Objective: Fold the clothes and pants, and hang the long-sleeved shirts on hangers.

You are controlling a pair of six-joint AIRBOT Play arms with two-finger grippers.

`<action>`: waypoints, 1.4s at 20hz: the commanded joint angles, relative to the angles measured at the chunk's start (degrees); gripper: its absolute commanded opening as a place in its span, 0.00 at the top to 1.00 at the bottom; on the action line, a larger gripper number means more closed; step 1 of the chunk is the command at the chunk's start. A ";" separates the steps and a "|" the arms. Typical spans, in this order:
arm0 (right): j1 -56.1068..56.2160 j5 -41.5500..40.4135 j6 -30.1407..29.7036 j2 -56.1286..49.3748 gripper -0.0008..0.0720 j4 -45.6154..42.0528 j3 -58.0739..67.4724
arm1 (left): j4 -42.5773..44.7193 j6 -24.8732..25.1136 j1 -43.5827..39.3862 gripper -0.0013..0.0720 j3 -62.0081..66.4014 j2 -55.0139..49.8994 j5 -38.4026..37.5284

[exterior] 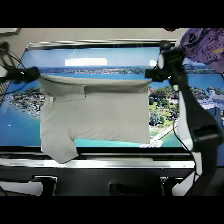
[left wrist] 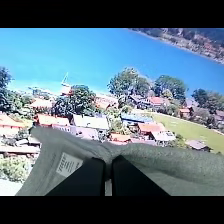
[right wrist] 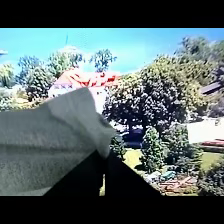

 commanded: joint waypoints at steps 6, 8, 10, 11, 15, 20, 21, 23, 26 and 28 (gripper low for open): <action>0.02 3.21 1.49 -5.73 0.54 0.94 0.09 | -0.52 -1.62 -0.26 0.14 1.38 -8.41 -1.70; 0.00 6.29 -2.01 -3.43 0.41 1.29 0.09 | 0.46 -1.62 1.11 0.01 3.74 -6.97 -7.72; -1.03 7.98 -5.35 1.01 0.39 2.58 0.09 | 1.60 -1.57 3.87 0.01 5.33 -4.26 -14.73; -1.97 7.93 -6.43 3.58 0.39 3.32 0.09 | 2.62 -1.38 5.66 0.02 5.29 -2.29 -18.34; -11.43 9.79 -17.66 14.53 0.42 17.46 -7.93 | 2.97 -1.79 14.64 0.02 -1.29 7.54 -24.98; -23.96 6.86 -33.18 31.54 0.41 44.68 -48.00 | -7.41 0.15 26.43 0.02 -24.39 22.25 -19.39; -25.59 5.75 -35.52 34.23 0.39 48.76 -55.69 | -7.34 0.15 27.65 0.02 -27.47 23.54 -18.95; -27.91 3.43 -39.10 37.51 0.33 54.84 -67.69 | -7.34 0.15 28.81 0.02 -30.86 24.15 -19.10; -29.22 -0.31 -43.65 38.49 0.33 60.02 -78.47 | -7.37 0.13 28.72 0.02 -31.93 24.11 -18.99; -29.20 -3.13 -45.27 38.49 0.34 60.17 -82.12 | -7.37 0.13 28.52 0.02 -31.93 24.09 -18.95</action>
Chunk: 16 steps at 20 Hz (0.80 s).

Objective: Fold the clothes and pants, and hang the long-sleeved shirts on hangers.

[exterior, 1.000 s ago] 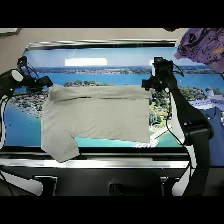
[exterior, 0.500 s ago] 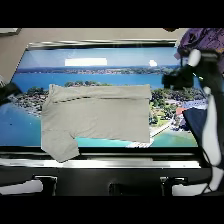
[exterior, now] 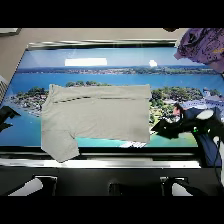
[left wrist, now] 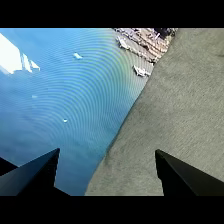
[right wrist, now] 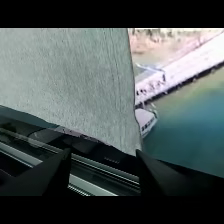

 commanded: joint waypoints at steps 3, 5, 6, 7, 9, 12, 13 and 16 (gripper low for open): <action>-1.14 -5.92 -6.32 0.96 0.34 5.55 -10.23 | -0.55 0.04 0.46 0.02 -1.73 0.70 0.35; -1.14 -5.88 -6.56 -0.28 0.34 5.97 -10.25 | -0.55 0.04 0.46 0.02 -1.73 0.63 0.46; -1.14 -5.86 -6.56 -0.96 0.34 5.99 -10.25 | -0.55 0.02 0.46 0.02 -1.73 0.52 0.63; -1.14 -5.95 -6.69 -1.62 0.34 6.05 -10.23 | -0.55 0.02 0.46 0.02 -1.73 0.50 0.74; -1.14 -6.60 -6.95 -2.45 0.34 6.34 -10.25 | -0.55 0.02 0.46 0.02 -1.73 0.37 1.07; -1.14 -7.89 -6.95 -4.52 0.34 6.43 -10.25 | -0.57 0.02 0.46 0.02 -1.73 0.07 1.22; -1.14 -8.07 -6.93 -5.66 0.34 6.54 -10.25 | -0.57 0.02 0.46 0.02 -1.73 -0.04 1.22; -1.14 -8.02 -7.61 -8.63 0.34 9.09 -10.25 | -0.59 -0.42 0.46 0.02 -1.73 -0.17 1.14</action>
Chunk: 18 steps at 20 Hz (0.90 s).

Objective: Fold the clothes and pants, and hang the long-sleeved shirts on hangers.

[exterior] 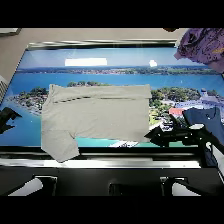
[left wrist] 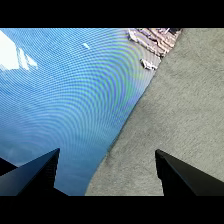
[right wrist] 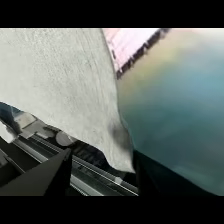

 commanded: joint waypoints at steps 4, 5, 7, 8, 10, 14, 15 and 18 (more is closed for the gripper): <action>0.00 -2.27 -0.63 -3.23 0.70 1.01 -0.11 | 0.02 -4.11 0.00 0.02 -0.02 -0.13 -0.39; 0.00 -2.14 -0.63 -3.21 0.89 1.11 -0.11 | 0.02 -3.50 0.07 0.02 -0.04 -0.13 -0.57; 0.00 -1.84 -0.63 -3.17 0.94 1.09 -0.09 | 0.00 0.79 0.20 0.02 -0.83 -0.07 -0.96; 0.00 -1.49 -0.61 -3.17 0.94 1.11 -0.09 | -1.16 2.36 0.74 0.02 -2.05 -0.07 -0.44; 0.00 -0.70 -0.61 -2.69 0.94 1.09 -0.09 | -7.96 8.94 3.17 0.03 -6.01 -0.09 1.07; 0.00 -0.79 -0.26 0.79 0.94 1.03 -0.09 | -19.30 21.03 5.97 0.03 -15.21 -1.33 3.30; 0.00 -0.90 0.07 1.68 0.94 0.98 -0.09 | -20.02 22.47 5.77 0.03 -16.50 -1.90 4.09; 0.00 -1.66 0.02 3.52 0.94 0.94 -0.09 | -22.12 26.34 5.64 0.03 -17.90 -3.58 5.77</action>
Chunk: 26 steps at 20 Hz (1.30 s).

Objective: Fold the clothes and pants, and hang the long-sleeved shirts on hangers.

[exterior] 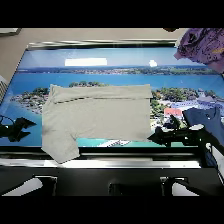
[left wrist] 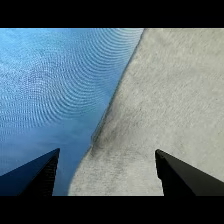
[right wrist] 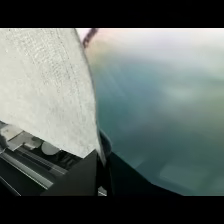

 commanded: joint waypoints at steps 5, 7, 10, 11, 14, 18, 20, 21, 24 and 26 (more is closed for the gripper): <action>-0.02 0.09 0.37 1.81 0.94 1.03 0.07 | -4.96 10.64 -1.09 0.03 -2.51 -4.92 1.81; -0.02 0.07 0.39 1.81 0.94 1.03 0.07 | -4.92 12.09 -2.97 0.04 -2.51 -6.25 1.79; -0.02 -0.24 0.39 1.81 0.94 1.20 0.07 | -4.94 12.46 -5.38 0.18 -2.49 -8.26 1.73; -0.02 -0.20 0.39 1.81 0.94 1.22 0.07 | -4.92 12.48 -6.08 0.18 -2.51 -8.83 1.62; -0.02 0.07 0.39 1.81 0.94 1.22 0.07 | -4.92 12.46 -6.95 0.19 -2.49 -10.05 1.64; -0.02 0.28 0.39 1.81 0.94 1.27 0.07 | -4.96 12.31 -6.95 0.77 -2.43 -10.25 0.98; -0.02 0.26 0.39 1.81 0.94 1.75 0.09 | -4.94 12.33 -6.93 0.95 -2.27 -10.23 -0.17; -0.02 0.33 0.31 1.81 0.94 2.58 0.17 | -5.18 12.31 -6.95 0.95 -2.03 -10.10 -0.57; 0.81 1.29 -2.40 1.81 0.95 5.14 3.13 | -8.39 12.31 -7.85 0.95 -0.39 -9.27 -1.03; 5.68 -2.08 -1.92 1.81 0.95 4.81 8.98 | -9.51 10.91 -10.91 0.95 3.06 -8.98 -0.96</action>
